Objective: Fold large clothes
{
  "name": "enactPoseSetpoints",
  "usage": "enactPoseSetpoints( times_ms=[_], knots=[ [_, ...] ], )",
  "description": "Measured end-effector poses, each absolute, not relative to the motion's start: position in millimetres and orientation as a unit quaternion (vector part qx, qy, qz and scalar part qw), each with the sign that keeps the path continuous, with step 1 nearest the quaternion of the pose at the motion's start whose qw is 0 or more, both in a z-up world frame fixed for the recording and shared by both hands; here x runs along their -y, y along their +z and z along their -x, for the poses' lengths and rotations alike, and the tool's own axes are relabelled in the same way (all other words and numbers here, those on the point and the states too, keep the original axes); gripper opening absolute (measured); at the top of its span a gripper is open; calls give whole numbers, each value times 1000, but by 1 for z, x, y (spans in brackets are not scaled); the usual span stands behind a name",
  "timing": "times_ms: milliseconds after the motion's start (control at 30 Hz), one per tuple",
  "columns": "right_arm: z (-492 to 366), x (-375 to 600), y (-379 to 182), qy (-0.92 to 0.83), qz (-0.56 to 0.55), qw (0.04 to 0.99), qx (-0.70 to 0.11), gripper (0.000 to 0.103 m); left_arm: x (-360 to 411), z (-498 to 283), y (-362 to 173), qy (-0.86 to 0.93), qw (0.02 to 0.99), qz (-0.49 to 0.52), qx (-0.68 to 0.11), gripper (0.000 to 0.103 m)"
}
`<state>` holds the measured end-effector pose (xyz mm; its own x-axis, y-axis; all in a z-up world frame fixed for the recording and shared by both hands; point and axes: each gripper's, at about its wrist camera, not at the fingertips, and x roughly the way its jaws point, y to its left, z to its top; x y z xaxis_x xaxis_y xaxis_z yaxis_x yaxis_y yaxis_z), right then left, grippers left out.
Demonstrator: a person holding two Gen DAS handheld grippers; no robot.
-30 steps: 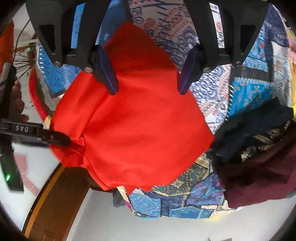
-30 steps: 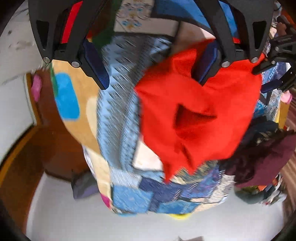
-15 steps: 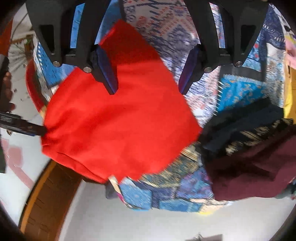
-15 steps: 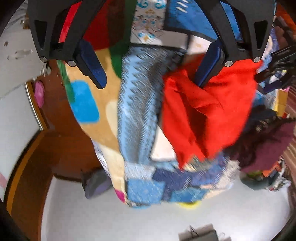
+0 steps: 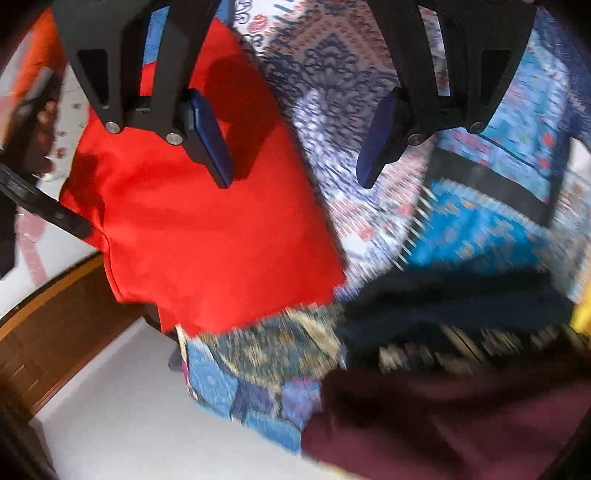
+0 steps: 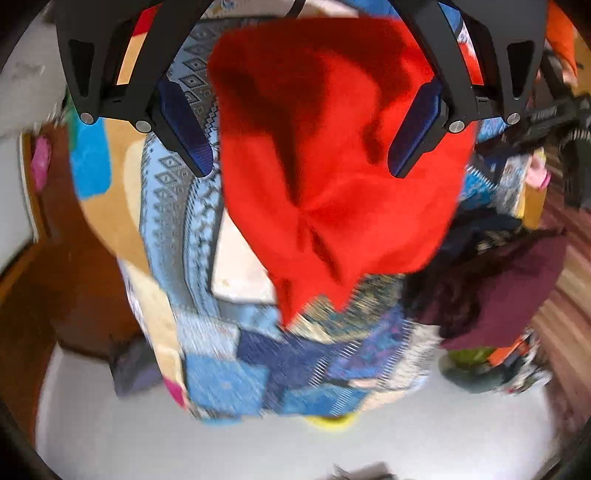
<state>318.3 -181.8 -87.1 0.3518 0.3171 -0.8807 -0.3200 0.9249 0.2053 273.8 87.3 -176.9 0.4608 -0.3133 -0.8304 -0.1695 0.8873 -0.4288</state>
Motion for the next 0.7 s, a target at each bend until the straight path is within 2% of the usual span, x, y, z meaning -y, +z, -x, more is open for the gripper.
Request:
enactPoseSetpoints(
  times_ms=[200, 367, 433, 500, 567, 633, 667, 700],
  knots=[
    [-339, 230, -144, 190, -146, 738, -631, 95, -83, -291, -199, -77, 796, 282, -530, 82],
    [-332, 223, -140, 234, -112, 734, -628, 94, -88, -309, -232, -125, 726, 399, -547, 88],
    [-331, 217, -140, 243, -108, 731, -628, 95, -85, -314, -235, -131, 720, 413, -542, 88],
    [-336, 216, -140, 247, -113, 727, -631, 95, -80, -320, -234, -134, 722, 410, -541, 93],
    [-343, 218, -141, 254, -137, 716, -636, 89, -74, -324, -235, -133, 722, 409, -542, 96],
    [-351, 219, -147, 263, -173, 693, -649, 72, -72, -328, -235, -131, 725, 409, -538, 96],
    [-353, 217, -148, 262, -185, 684, -655, 69, -72, -328, -234, -128, 728, 412, -534, 93],
    [-354, 216, -149, 260, -194, 678, -659, 59, -73, -328, -233, -124, 729, 412, -532, 90]
  ],
)
